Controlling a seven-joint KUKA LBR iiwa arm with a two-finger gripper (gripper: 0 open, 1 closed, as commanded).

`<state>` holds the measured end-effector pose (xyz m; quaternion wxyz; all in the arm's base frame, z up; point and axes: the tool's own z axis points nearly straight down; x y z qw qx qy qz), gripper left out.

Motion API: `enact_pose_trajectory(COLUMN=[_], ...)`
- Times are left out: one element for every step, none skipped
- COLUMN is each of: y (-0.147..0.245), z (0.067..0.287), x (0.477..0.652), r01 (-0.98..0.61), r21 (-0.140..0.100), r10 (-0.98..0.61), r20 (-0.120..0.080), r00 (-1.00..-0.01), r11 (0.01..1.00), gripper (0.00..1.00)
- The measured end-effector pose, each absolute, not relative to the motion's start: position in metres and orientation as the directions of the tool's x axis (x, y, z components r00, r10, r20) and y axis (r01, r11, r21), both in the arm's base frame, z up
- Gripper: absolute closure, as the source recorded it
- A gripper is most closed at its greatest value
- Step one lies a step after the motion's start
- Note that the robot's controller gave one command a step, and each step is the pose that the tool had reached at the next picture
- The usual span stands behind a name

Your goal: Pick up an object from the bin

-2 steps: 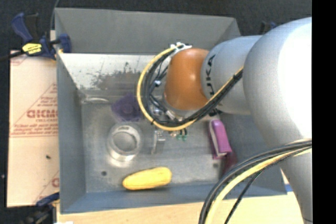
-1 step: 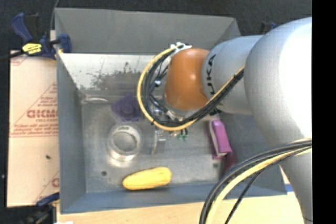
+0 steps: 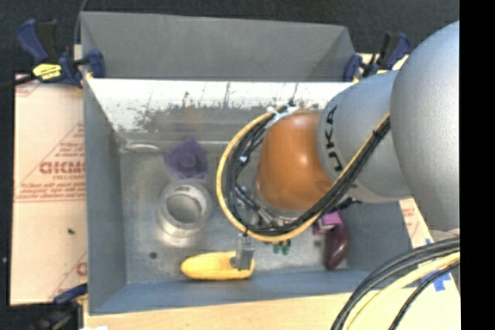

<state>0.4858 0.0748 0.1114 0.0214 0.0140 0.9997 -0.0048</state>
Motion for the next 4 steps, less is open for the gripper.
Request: enact_pose_trajectory(y=[0.083, 0.118, 0.118, 0.112], z=[0.074, 0.070, 0.070, 0.136], x=[0.479, 0.512, 0.512, 0.518], r01=[0.067, 0.040, 0.039, 0.043], r21=[-0.007, -0.008, -0.009, -0.006], r10=[0.066, 0.039, 0.038, 0.042], r20=[-0.042, -0.046, -0.046, -0.053], r00=[-0.997, -0.998, -0.998, -0.998], r11=[0.998, 0.999, 0.999, 0.999], gripper=[0.00, 1.00, 1.00, 1.00])
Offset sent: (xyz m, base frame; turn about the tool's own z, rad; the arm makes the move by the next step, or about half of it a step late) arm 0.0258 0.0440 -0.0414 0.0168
